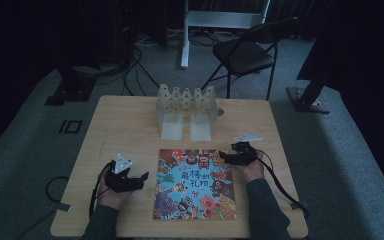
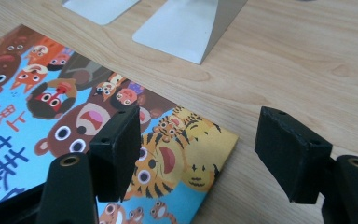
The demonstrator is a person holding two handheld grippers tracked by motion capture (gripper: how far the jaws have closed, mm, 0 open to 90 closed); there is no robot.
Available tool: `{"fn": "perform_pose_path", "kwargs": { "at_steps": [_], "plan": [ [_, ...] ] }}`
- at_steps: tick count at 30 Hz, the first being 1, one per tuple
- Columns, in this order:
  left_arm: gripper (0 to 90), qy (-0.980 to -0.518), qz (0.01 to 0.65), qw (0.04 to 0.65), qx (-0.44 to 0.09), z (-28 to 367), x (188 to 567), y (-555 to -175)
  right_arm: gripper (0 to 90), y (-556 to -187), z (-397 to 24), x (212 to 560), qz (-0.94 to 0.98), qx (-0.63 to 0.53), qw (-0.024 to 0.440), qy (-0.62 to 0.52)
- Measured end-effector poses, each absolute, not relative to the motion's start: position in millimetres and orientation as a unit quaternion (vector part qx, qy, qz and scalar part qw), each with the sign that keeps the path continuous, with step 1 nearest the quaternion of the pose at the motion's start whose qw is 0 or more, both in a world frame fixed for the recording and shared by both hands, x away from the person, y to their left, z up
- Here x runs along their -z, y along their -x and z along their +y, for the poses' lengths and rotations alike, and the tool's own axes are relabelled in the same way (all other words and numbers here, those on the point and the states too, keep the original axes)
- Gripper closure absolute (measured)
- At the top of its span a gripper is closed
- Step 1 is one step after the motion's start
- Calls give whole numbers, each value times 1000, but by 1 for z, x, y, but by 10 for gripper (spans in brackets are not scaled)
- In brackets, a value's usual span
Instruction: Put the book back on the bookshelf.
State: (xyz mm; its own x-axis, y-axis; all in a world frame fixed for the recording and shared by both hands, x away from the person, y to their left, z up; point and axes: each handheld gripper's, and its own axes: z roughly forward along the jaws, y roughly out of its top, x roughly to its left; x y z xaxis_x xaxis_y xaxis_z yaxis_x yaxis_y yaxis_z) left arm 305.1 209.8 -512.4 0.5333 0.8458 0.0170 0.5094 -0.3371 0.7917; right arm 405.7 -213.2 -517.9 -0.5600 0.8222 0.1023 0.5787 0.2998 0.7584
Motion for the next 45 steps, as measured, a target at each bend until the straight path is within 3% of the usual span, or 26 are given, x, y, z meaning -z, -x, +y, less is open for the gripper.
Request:
{"fn": "perform_pose_path", "kwargs": {
  "at_steps": [3,9,18,38,45],
  "plan": [
    [95,-795,416,383,-217,201,511,-301,302,-411,-211,521,792,-396,144,-442],
    [91,-812,387,388,-203,183,512,-291,303,-422,-211,529,782,-412,108,-456],
    [91,-827,362,386,-191,165,518,-282,306,-425,-208,534,787,-394,114,-460],
    [90,-860,302,375,-166,127,525,-255,365,-427,-219,534,763,-427,75,-479],
    [24,-878,258,372,-157,109,525,-239,375,-425,-223,523,751,-448,70,-479]
  ]
}}
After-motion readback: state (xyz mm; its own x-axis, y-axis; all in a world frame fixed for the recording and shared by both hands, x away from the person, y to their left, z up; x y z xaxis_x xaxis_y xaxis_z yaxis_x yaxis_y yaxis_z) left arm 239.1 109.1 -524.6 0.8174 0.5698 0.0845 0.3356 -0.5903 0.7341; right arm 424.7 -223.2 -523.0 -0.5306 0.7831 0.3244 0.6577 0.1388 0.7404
